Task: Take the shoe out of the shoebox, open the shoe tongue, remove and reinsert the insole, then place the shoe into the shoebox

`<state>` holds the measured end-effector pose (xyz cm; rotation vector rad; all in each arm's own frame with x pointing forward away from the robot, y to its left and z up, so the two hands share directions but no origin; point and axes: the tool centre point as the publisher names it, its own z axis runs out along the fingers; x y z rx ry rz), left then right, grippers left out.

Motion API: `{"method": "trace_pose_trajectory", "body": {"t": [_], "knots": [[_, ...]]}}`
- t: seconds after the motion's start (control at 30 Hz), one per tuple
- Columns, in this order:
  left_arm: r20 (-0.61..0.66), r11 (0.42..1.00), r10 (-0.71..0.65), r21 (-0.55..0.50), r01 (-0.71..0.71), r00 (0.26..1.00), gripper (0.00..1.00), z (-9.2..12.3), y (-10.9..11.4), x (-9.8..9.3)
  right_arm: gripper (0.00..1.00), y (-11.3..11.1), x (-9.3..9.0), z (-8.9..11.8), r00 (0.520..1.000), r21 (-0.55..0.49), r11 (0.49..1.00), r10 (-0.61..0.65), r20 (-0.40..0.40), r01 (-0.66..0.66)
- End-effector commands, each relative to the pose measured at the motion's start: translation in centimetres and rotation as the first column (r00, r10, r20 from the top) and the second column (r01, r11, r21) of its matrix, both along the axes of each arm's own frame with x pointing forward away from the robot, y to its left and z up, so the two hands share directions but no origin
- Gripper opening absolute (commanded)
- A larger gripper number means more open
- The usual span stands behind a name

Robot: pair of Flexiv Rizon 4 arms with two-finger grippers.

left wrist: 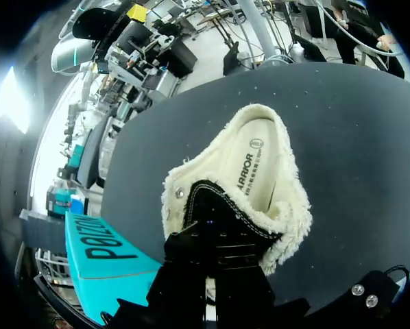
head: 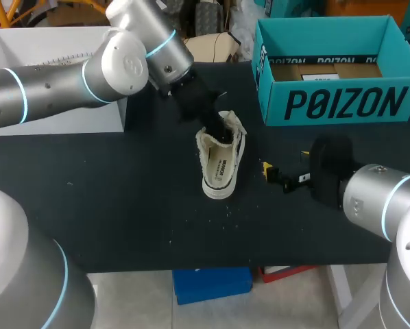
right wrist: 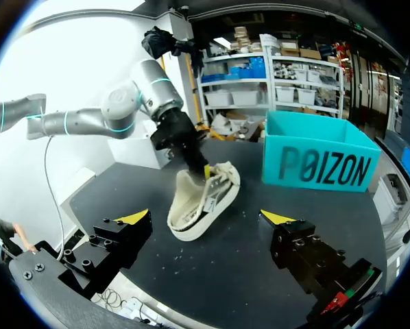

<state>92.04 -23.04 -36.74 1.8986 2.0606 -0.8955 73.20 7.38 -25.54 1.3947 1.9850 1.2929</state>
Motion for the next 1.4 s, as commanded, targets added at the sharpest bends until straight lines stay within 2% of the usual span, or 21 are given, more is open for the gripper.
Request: {"method": "trace_pose_trajectory", "body": {"t": [0.03, 0.23, 0.37, 0.5, 0.63, 0.7, 0.8, 1.23, 1.4], "knots": [[0.001, 1.0, 0.001, 0.007, -0.001, 1.0, 0.0, -0.9, -0.1, -0.6, 1.0, 0.2, -0.1, -0.1, 1.0, 0.001, 1.0, -0.005, 0.004, 0.005], [-0.004, 1.0, -0.007, 0.016, 0.007, 1.0, 0.0, -1.5, -0.3, -0.7, 1.0, 0.2, -0.1, -0.1, 1.0, 0.001, 1.0, -0.005, 0.004, 0.005], [0.034, 1.0, 0.003, -0.019, -0.002, 0.999, 0.0, 0.4, -0.3, 0.1, 1.0, 0.2, -0.1, -0.1, 1.0, 0.001, 1.0, -0.005, 0.004, 0.005], [0.029, 1.0, -0.02, -0.007, 0.02, 0.999, 0.0, 1.8, -0.1, -0.3, 1.0, 0.2, -0.1, -0.1, 1.0, 0.001, 1.0, -0.005, 0.004, 0.005], [0.044, 0.999, -0.032, 0.015, 0.031, 0.999, 0.0, 1.6, 0.1, -0.1, 1.0, 0.2, -0.1, -0.1, 1.0, 0.001, 1.0, -0.005, 0.004, 0.005], [0.064, 0.999, -0.043, 0.013, 0.042, 0.997, 0.0, 1.4, -0.2, 0.3, 1.0, 0.2, -0.1, -0.1, 1.0, 0.001, 1.0, -0.005, 0.004, 0.005], [0.077, 0.998, -0.068, 0.008, 0.068, 0.995, 0.0, 1.5, -1.1, -0.3, 1.0, 0.2, -0.1, -0.1, 1.0, 0.001, 1.0, -0.005, 0.004, 0.005], [0.026, 0.986, -0.149, 0.082, 0.147, 0.988, 0.0, -2.7, -2.7, -1.8, 1.0, 0.2, -0.1, -0.1, 1.0, 0.001, 1.0, -0.005, 0.004, 0.005], [0.046, 0.986, -0.153, 0.076, 0.149, 0.987, 0.0, -1.3, -2.5, -1.6, 1.0, 0.2, -0.1, -0.1, 1.0, 0.001, 1.0, -0.005, 0.004, 0.005]]}}
